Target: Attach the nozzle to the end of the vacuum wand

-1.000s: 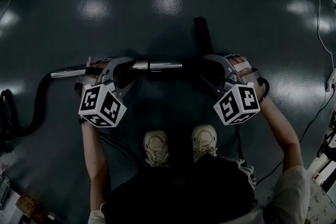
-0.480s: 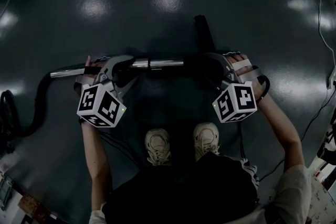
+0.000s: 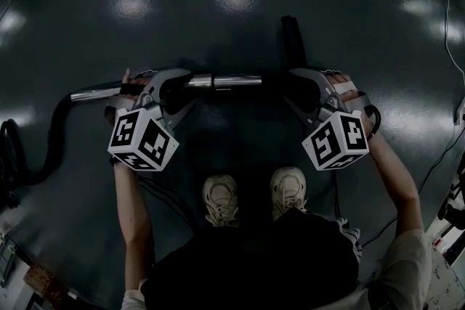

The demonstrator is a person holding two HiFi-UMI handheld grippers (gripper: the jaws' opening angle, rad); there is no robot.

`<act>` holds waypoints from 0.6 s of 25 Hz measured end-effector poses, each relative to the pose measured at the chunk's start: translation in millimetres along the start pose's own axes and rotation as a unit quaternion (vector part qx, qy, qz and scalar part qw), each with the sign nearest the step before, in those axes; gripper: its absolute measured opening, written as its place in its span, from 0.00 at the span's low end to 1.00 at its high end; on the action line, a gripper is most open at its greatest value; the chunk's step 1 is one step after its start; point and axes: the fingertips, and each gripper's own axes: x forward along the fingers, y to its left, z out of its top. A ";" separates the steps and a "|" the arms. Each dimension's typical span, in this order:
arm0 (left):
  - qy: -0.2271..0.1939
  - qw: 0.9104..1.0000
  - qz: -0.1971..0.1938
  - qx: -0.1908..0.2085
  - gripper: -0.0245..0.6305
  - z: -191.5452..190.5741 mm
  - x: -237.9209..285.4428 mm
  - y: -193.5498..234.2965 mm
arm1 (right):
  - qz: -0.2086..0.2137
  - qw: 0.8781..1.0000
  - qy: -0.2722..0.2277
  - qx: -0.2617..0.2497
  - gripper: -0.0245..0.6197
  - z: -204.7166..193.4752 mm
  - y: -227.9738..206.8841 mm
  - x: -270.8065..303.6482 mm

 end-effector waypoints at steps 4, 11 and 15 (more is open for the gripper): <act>-0.003 1.000 -0.004 -0.002 0.31 0.3 0.2 -0.2 | 0.001 1.000 0.000 -0.003 0.31 0.9 -0.6 -1.0; -0.013 1.000 -0.009 -0.005 0.31 0.9 0.7 -1.3 | -0.001 1.000 0.009 -0.011 0.31 2.8 -0.3 -2.8; -0.044 0.999 -0.027 -0.016 0.32 19.5 6.7 -6.4 | 0.005 1.000 0.011 -0.023 0.31 16.4 2.2 -3.2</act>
